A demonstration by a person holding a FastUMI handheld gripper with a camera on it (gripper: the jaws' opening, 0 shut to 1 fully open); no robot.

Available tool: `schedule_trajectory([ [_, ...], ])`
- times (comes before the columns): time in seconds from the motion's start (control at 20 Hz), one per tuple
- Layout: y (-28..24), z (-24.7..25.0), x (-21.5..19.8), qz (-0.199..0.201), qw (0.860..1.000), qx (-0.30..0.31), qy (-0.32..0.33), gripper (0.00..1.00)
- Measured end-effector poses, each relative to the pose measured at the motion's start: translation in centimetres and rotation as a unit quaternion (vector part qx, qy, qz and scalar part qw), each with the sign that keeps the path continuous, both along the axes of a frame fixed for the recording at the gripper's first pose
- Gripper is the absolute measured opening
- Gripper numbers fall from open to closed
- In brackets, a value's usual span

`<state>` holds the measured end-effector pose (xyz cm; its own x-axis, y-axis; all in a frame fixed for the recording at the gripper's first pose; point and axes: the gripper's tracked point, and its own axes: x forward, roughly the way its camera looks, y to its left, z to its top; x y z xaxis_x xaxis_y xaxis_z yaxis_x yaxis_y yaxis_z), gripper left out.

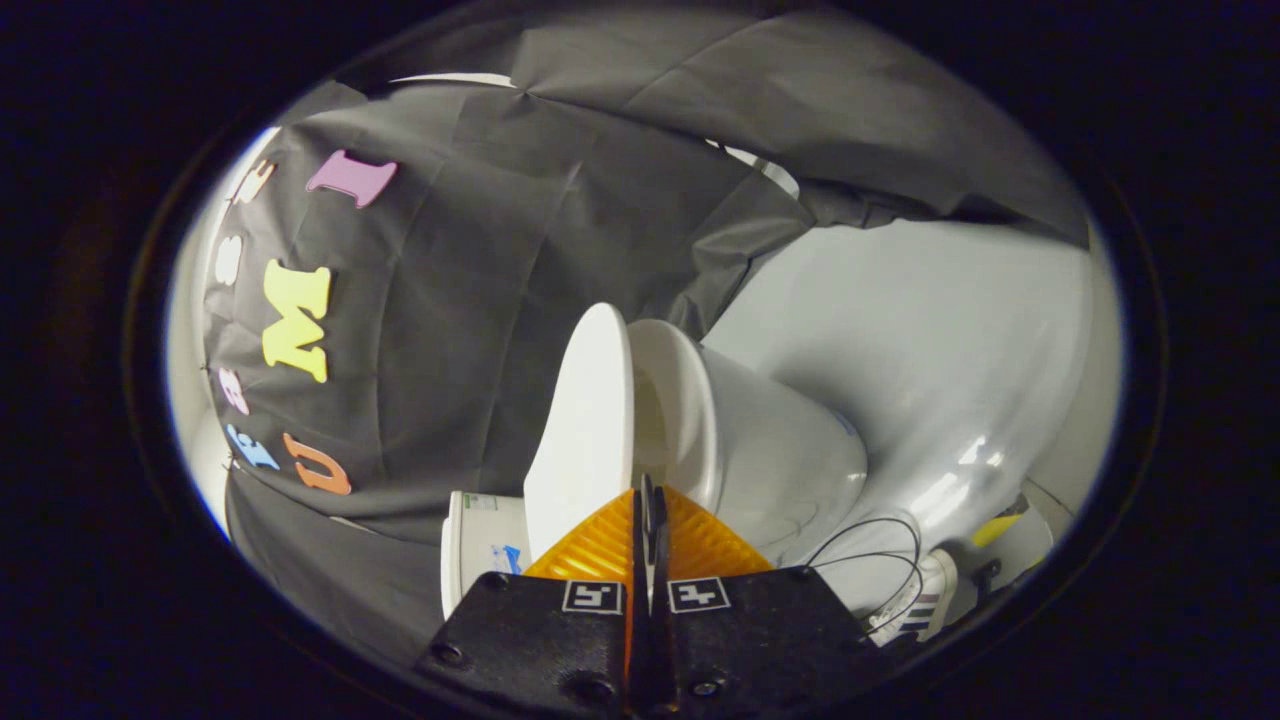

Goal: Open the toilet lid.

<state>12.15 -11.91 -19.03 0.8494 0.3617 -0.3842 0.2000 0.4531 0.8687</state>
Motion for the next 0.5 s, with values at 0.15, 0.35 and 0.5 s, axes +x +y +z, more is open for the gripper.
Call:
schedule_trajectory([
  [0.15, 0.3, 1.5, -0.1, -0.001, 1.000, -0.009, -0.012, 0.04],
  [0.35, 1.0, 3.7, -0.8, 0.003, 0.999, -0.022, -0.032, 0.04],
  [0.5, 1.8, 4.8, -0.7, 0.002, 0.999, -0.026, -0.039, 0.04],
])
